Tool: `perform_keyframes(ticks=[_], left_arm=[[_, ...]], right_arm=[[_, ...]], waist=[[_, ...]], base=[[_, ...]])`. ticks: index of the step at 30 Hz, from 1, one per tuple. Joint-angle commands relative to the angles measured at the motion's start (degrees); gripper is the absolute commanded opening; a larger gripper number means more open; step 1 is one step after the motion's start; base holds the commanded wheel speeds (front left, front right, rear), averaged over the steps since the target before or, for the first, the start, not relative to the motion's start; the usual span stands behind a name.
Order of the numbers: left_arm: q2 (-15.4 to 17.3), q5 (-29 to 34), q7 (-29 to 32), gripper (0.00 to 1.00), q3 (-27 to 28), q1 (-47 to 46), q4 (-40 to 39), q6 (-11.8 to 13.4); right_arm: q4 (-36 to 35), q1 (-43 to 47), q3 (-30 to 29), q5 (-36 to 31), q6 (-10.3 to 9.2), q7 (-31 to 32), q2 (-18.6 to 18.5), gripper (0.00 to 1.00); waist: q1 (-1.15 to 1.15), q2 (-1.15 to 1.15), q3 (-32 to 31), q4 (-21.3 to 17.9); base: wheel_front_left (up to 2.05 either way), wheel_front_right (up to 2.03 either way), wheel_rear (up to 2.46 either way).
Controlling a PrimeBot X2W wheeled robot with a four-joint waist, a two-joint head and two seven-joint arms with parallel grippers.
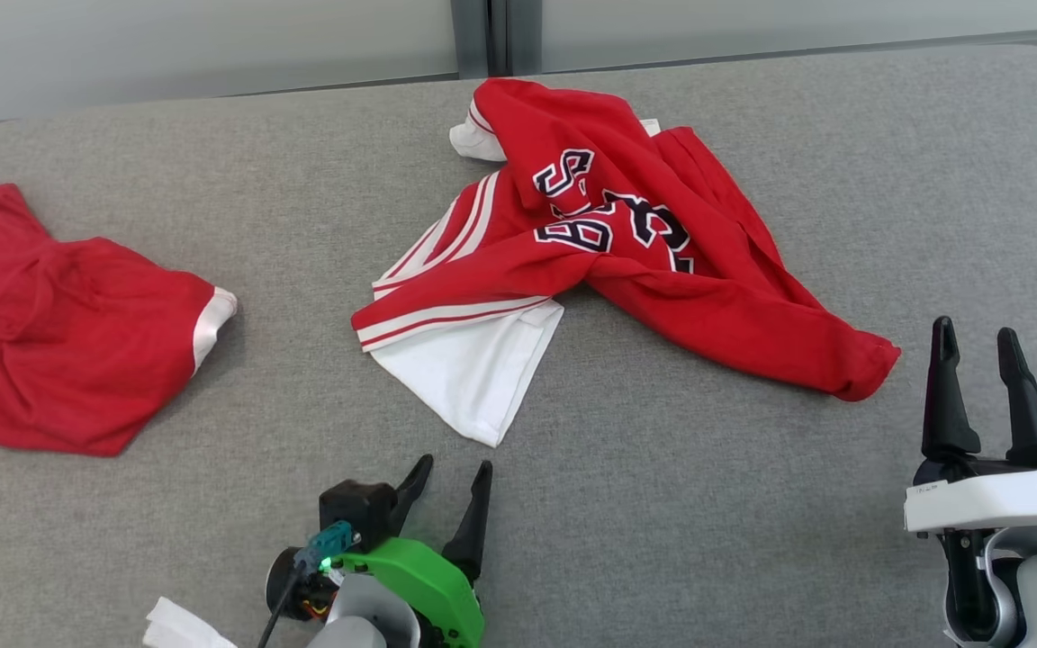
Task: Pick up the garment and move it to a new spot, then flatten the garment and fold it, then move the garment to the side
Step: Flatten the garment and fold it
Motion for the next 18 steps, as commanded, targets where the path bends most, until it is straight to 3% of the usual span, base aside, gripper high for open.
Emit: perform_keyframes(ticks=[1,10,17,18], left_arm=[[0.2,-1.8,0.8,1.00,-0.5,-1.3,0.7,0.5],[0.2,-11.4,2.4,1.00,-2.8,-5.0,4.1,2.2],[0.2,-13.3,1.3,1.00,-3.9,-7.8,6.9,2.4],[0.2,-13.5,1.1,0.95,-4.1,-8.0,7.1,2.2]], right_arm=[[0.2,-0.4,-0.2,-0.9,-0.07,-0.2,-0.6,1.00],[2.8,0.2,0.8,-5.3,-0.07,-0.2,-0.3,1.00],[2.2,-0.6,0.9,-6.1,-0.07,-0.2,-0.3,1.00],[2.3,-0.7,0.9,-6.3,-0.07,-0.2,-0.4,1.00]], waist=[[0.00,0.00,0.1,-0.6],[0.00,0.00,0.5,-2.7],[0.00,0.00,1.4,-3.8],[0.00,0.00,1.5,-3.8]], base=[[0.00,0.00,0.00],[0.00,0.00,0.00],[0.00,0.00,0.00],[0.00,0.00,0.00]])
